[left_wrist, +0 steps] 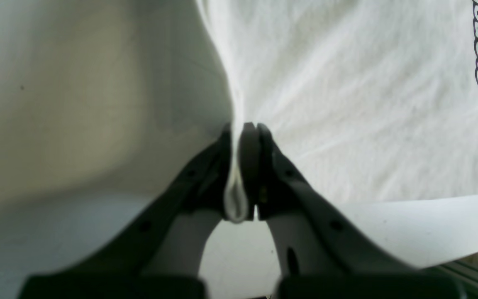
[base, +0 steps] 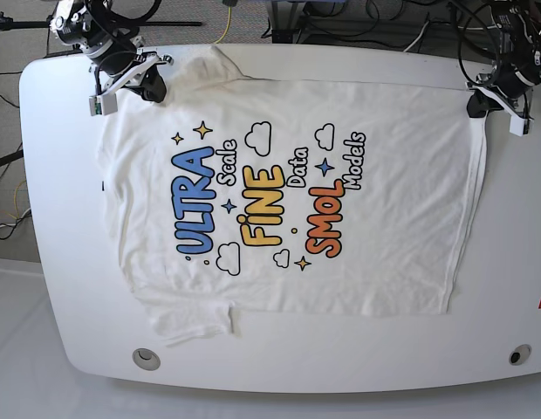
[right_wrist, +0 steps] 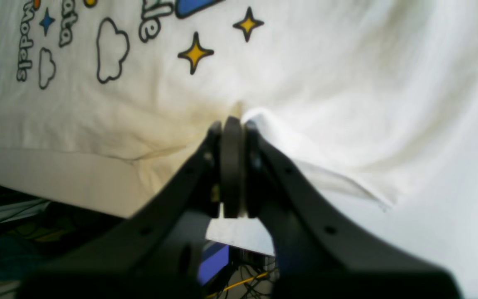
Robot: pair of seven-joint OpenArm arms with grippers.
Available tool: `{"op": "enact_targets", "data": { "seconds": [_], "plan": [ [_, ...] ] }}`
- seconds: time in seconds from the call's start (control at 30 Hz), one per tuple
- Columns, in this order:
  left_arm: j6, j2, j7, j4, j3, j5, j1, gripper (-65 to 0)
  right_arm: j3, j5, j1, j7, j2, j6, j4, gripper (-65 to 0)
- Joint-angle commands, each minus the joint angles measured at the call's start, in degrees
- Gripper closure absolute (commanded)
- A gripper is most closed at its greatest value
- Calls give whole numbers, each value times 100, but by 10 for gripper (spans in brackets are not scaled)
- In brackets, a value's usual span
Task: Fold the T-shirt properly
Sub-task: 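Close the left gripper on the shoulder edge and pull the shirt taut, then lift both grippers and fold the shoulder edge over the printed front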
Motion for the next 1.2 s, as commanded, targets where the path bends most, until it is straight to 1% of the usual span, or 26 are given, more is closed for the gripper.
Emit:
{"op": "enact_targets", "data": {
  "seconds": [0.0, 0.4, 0.67, 0.8, 0.97, 1.03, 1.17],
  "plan": [
    [56, -41, 387, -2, -10, 379, 144, -8, 35, 97, -97, 100, 53, 25, 85, 0],
    [56, -59, 387, -2, -212, 344, 117, -8, 35, 97, -61, 108, 62, 34, 85, 0],
    [56, -33, 387, -2, -203, 344, -410, -8, 35, 97, 378, 108, 62, 34, 94, 0],
    [56, 161, 387, -2, -89, 353, -639, -8, 35, 106, 519, 108, 62, 34, 94, 0],
    [56, 231, 405, -2, -80, 379, -850, -8, 17, 106, 721, 108, 44, 34, 94, 0],
    [56, 231, 458, -2, -80, 379, -920, -8, 17, 106, 791, 108, 35, 34, 94, 0],
    [56, 249, 818, 7, -107, 335, -1175, -8, 17, 106, 985, 108, 35, 25, 103, 0]
  ]
}}
